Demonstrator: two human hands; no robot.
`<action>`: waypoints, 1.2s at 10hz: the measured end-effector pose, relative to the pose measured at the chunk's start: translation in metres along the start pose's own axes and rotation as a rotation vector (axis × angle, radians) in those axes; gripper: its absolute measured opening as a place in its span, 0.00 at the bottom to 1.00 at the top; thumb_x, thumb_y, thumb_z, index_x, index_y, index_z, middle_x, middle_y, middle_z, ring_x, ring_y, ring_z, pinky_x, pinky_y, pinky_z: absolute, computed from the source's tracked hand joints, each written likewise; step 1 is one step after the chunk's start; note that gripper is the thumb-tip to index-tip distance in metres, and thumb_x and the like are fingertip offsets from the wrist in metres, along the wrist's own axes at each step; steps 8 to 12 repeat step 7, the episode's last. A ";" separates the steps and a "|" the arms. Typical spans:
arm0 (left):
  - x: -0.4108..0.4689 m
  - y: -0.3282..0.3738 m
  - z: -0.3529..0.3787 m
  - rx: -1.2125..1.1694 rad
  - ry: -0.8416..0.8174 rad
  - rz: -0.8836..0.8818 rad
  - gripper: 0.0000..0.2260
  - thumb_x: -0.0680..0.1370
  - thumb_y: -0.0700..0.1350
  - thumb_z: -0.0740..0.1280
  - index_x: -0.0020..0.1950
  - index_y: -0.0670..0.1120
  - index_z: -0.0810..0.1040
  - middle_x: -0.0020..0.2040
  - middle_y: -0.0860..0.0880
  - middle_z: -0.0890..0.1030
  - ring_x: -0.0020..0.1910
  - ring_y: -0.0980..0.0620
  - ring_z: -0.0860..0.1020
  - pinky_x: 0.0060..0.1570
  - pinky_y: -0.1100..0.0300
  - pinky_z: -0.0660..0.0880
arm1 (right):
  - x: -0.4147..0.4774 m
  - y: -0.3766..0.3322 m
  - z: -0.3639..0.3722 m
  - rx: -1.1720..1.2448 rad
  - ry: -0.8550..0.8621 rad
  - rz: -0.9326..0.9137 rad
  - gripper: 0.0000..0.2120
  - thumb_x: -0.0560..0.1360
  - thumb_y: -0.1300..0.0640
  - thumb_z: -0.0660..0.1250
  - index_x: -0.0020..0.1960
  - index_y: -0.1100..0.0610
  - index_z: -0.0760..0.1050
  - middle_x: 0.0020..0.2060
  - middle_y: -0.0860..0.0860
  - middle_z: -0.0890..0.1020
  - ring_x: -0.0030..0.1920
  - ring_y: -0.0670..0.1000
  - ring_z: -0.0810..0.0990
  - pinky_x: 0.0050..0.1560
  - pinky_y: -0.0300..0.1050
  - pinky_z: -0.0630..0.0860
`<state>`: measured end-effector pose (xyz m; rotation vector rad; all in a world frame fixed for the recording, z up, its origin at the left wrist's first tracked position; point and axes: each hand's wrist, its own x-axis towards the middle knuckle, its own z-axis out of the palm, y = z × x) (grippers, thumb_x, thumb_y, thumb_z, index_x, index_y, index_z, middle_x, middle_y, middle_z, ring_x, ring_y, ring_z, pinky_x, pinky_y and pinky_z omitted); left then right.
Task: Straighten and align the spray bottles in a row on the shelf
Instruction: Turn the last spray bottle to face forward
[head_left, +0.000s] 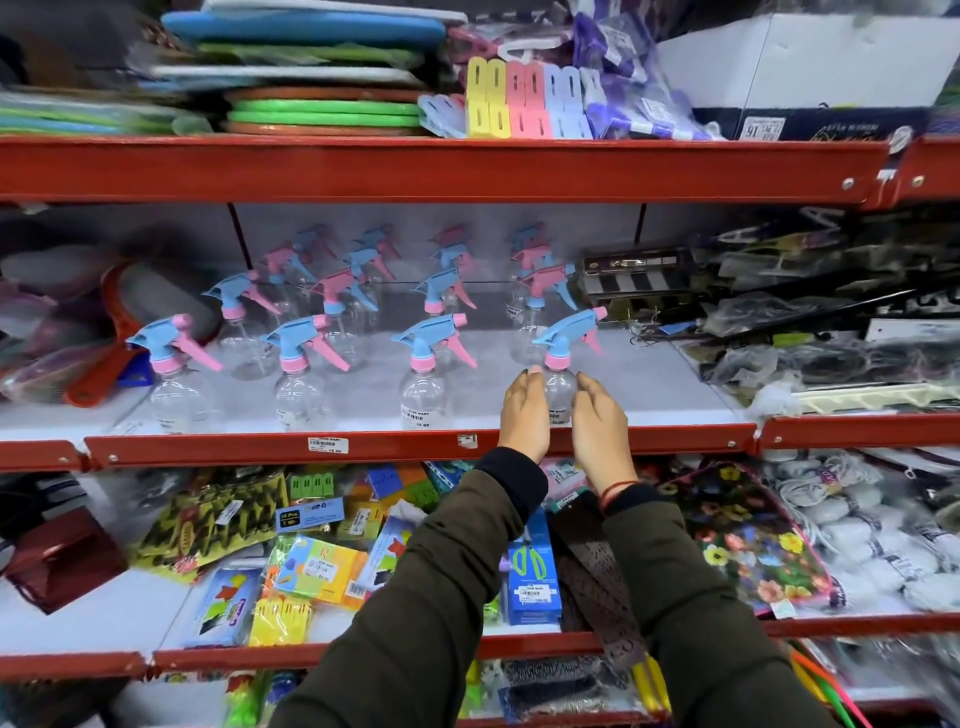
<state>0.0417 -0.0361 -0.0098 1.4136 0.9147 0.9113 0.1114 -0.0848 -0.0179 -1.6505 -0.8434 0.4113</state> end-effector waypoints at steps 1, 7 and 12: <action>0.003 0.002 0.000 0.007 -0.031 -0.012 0.25 0.82 0.56 0.50 0.75 0.45 0.66 0.76 0.45 0.67 0.76 0.47 0.65 0.78 0.52 0.57 | -0.002 0.001 -0.002 -0.014 0.007 -0.004 0.23 0.81 0.59 0.52 0.74 0.60 0.66 0.73 0.57 0.71 0.73 0.55 0.69 0.74 0.48 0.63; -0.032 0.008 -0.016 0.127 0.026 0.131 0.24 0.83 0.54 0.50 0.77 0.45 0.62 0.78 0.47 0.63 0.78 0.51 0.60 0.78 0.56 0.53 | -0.035 -0.007 -0.009 -0.048 0.138 -0.130 0.23 0.79 0.62 0.54 0.74 0.58 0.65 0.72 0.57 0.67 0.71 0.55 0.69 0.70 0.43 0.62; -0.032 0.008 -0.016 0.127 0.026 0.131 0.24 0.83 0.54 0.50 0.77 0.45 0.62 0.78 0.47 0.63 0.78 0.51 0.60 0.78 0.56 0.53 | -0.035 -0.007 -0.009 -0.048 0.138 -0.130 0.23 0.79 0.62 0.54 0.74 0.58 0.65 0.72 0.57 0.67 0.71 0.55 0.69 0.70 0.43 0.62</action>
